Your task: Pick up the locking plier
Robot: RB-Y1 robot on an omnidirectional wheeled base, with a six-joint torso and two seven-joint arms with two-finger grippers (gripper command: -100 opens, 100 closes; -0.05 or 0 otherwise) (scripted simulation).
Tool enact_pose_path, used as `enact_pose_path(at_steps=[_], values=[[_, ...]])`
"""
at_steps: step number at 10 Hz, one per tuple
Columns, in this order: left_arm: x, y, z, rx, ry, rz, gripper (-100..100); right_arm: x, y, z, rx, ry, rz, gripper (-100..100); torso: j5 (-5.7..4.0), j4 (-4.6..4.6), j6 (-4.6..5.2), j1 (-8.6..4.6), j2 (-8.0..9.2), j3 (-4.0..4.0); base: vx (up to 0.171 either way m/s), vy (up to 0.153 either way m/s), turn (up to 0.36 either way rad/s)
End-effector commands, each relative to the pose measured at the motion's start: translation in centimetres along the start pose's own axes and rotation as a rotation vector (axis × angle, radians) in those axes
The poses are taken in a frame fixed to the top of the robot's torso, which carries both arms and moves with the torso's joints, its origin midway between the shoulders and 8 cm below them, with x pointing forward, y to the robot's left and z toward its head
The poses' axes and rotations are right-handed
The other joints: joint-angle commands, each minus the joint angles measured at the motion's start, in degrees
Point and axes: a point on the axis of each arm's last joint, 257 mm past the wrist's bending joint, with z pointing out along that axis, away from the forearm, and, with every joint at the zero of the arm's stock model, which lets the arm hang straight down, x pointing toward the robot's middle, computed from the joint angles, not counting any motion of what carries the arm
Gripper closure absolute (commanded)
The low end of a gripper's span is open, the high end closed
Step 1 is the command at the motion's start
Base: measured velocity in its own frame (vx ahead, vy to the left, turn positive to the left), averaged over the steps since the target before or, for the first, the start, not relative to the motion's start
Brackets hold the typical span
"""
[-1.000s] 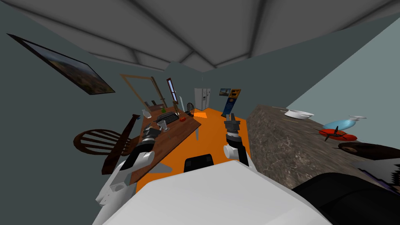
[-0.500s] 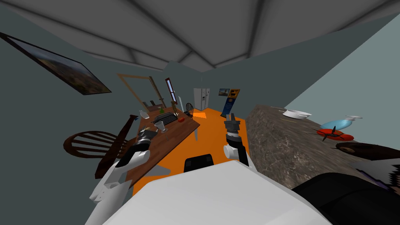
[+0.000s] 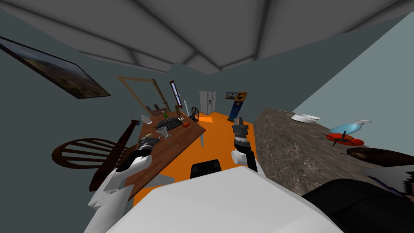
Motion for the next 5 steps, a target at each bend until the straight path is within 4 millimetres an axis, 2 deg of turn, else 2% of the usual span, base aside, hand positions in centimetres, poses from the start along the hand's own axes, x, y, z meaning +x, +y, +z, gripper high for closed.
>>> enact_pose_path(at_steps=[1, 2, 3, 4, 5], values=[[-2.5, -0.7, 0.7, -0.009, -0.068, -0.062, -100, 0.0, 0.0, 0.0, 0.000, 0.000, 0.000, 0, 0.00, 0.00, 0.00, 0.00, 0.00, 0.00, 0.036, -0.041, -0.037], [-2.7, -0.5, 0.7, -0.013, -0.074, -0.072, -100, 0.0, 0.0, 0.0, 0.000, 0.000, 0.000, 0, 0.00, 0.00, 0.00, 0.00, -0.01, 0.00, 0.033, -0.034, -0.019], [-5.1, -0.6, 1.0, -0.023, -0.137, -0.126, -100, 0.0, 0.0, 0.0, 0.000, 0.000, 0.000, 0, 0.00, 0.00, 0.00, 0.01, 0.00, 0.00, 0.045, -0.042, -0.035], [-5.1, -0.6, 1.0, -0.023, -0.138, -0.133, -100, 0.0, 0.0, 0.0, 0.000, 0.000, 0.000, 0, 0.00, -0.01, 0.00, -0.02, -0.03, -0.02, 0.036, -0.033, -0.023], [-7.4, -0.7, 1.2, -0.030, -0.197, -0.188, -100, 0.0, 0.0, 0.0, 0.000, 0.000, 0.000, 0, 0.00, 0.00, -0.01, 0.02, -0.01, 0.00, 0.040, -0.034, -0.046]])
